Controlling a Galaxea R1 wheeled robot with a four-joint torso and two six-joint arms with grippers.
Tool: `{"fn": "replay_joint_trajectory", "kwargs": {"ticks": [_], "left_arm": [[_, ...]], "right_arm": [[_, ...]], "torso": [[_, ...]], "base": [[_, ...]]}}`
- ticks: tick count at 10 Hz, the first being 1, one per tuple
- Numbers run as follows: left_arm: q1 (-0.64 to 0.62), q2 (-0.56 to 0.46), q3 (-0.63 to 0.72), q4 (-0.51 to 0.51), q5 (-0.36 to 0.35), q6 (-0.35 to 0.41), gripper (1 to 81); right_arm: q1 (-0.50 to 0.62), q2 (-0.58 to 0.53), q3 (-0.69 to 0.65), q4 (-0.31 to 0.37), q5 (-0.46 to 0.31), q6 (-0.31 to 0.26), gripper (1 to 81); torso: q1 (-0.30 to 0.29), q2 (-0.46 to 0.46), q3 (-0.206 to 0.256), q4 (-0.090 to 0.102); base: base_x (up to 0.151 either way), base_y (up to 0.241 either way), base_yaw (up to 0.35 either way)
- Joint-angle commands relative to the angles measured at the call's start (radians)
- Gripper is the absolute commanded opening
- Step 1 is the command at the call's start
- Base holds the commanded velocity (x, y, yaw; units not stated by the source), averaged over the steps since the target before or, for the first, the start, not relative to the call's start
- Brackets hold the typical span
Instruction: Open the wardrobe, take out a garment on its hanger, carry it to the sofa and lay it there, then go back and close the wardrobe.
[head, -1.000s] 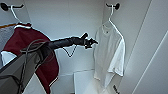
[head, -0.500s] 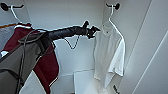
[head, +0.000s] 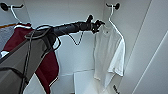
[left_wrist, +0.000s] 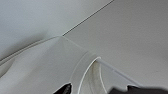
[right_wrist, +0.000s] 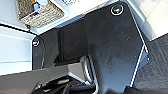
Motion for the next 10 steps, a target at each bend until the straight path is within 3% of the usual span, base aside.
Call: {"fn": "replay_joint_trajectory", "kwargs": {"ticks": [1,5,10], "left_arm": [[-0.207,-0.009,0.029,-0.008,-0.045,-0.001,81.1],[-0.228,-0.035,0.139,-0.014,-0.092,-0.016,81.1],[-0.253,-0.039,0.18,-0.014,-0.122,-0.035,81.1]], "right_arm": [[0.023,-0.009,-0.004,0.008,-0.057,0.003,81.1],[0.02,0.002,-0.005,0.005,-0.057,0.003,81.1],[0.02,0.004,-0.008,0.003,-0.064,0.001,81.1]], "torso": [[0.0,0.0,0.0,0.0],[0.0,0.0,0.0,0.0],[0.0,0.0,0.0,0.0]], "base": [[0.0,0.0,0.0],[0.0,0.0,0.0],[0.0,0.0,0.0]]}}
